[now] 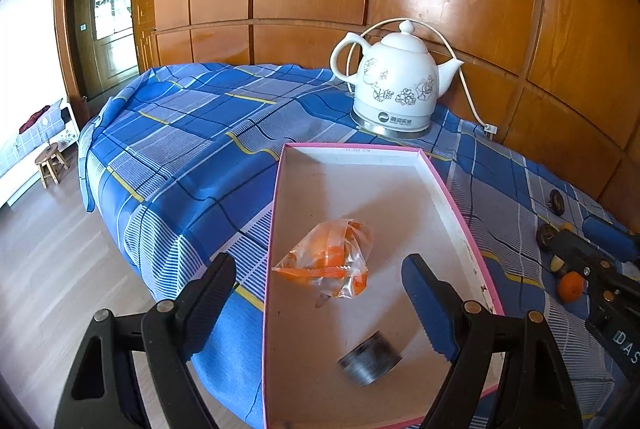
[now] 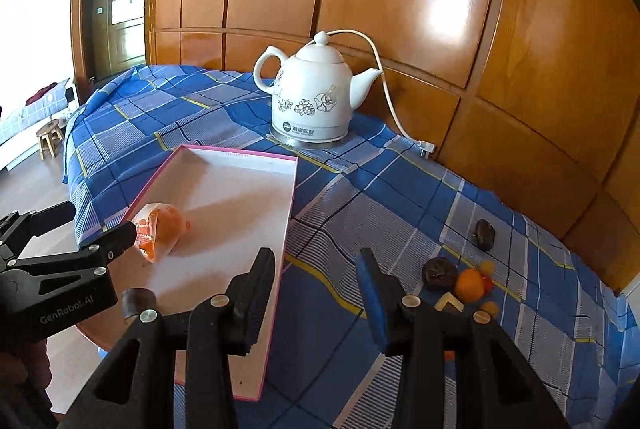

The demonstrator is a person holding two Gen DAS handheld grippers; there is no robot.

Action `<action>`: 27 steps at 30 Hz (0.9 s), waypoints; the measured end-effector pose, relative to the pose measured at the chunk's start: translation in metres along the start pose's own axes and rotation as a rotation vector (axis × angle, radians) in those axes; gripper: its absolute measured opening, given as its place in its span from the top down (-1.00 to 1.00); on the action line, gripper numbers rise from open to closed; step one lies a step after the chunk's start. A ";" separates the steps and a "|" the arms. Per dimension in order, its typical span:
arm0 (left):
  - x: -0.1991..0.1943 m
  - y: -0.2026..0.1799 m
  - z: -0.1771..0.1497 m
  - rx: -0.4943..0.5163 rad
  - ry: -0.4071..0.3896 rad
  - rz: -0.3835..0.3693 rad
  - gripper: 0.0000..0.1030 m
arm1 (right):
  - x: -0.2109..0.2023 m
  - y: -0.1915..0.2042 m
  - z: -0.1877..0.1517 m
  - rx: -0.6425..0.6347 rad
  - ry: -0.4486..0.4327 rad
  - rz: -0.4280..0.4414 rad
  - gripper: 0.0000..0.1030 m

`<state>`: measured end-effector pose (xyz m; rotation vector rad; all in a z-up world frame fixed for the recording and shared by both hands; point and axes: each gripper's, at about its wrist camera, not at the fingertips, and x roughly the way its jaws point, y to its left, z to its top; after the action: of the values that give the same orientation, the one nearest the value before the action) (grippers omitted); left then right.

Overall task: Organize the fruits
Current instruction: 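Withdraw both grippers from the tray back toward the fruits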

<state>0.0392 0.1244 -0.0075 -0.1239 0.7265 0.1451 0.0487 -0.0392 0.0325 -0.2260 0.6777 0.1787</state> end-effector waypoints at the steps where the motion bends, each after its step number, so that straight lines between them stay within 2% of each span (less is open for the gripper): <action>1: 0.000 -0.001 0.000 0.002 -0.001 0.000 -0.66 | 0.000 0.001 0.000 -0.003 -0.001 -0.002 0.17; 27: -0.001 -0.031 -0.012 0.113 0.013 -0.065 -0.66 | -0.001 -0.023 -0.004 0.016 -0.003 -0.049 0.17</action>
<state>0.0362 0.0919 -0.0135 -0.0402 0.7407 0.0408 0.0514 -0.0620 0.0335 -0.2265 0.6699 0.1269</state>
